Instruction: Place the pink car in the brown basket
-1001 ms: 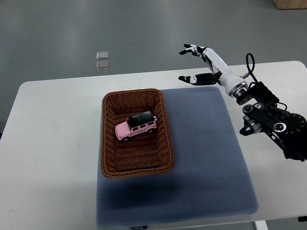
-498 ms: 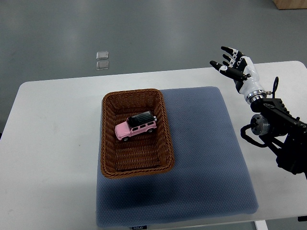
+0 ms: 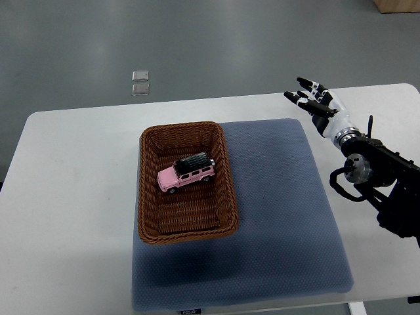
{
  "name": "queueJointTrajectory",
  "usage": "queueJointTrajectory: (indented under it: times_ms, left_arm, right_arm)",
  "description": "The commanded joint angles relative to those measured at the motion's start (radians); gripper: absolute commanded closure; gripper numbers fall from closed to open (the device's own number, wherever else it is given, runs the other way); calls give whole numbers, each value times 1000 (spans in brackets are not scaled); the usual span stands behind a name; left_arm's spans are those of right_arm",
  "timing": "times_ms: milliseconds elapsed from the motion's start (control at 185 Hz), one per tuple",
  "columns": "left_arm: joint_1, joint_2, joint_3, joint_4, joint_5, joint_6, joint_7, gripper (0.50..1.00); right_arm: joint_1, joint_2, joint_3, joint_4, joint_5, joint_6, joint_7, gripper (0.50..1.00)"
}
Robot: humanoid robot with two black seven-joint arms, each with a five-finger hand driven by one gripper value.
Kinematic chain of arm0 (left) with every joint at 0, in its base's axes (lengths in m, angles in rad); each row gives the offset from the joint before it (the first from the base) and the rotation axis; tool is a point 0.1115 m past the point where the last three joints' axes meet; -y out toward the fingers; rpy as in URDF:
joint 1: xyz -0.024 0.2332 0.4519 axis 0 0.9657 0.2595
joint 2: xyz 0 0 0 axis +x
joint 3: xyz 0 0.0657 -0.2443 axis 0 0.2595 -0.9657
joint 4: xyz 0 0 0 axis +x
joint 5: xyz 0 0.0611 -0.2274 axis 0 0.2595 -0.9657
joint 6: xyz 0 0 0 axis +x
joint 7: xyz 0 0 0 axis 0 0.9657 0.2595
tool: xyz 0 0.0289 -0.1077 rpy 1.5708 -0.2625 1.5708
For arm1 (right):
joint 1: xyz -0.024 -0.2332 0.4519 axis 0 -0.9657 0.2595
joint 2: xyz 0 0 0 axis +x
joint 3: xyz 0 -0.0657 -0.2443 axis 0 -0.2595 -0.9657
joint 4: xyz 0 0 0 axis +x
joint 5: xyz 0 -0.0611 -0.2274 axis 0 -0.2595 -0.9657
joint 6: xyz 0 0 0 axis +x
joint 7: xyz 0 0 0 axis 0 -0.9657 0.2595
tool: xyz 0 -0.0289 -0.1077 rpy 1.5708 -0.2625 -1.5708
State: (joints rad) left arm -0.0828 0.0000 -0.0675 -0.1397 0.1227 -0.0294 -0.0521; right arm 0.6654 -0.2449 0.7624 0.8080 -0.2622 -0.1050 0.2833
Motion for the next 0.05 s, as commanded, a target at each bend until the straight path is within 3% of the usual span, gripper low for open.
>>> queueJointTrajectory:
  times_ms: [0, 43]
  left_arm:
    - [0, 0, 0, 0, 0, 0, 0, 500]
    - [0, 0, 0, 0, 0, 0, 0, 500]
  right_arm:
    - [3, -5, 0, -1, -2, -1, 2, 574]
    - [-1, -7, -2, -1, -3, -1, 7, 574]
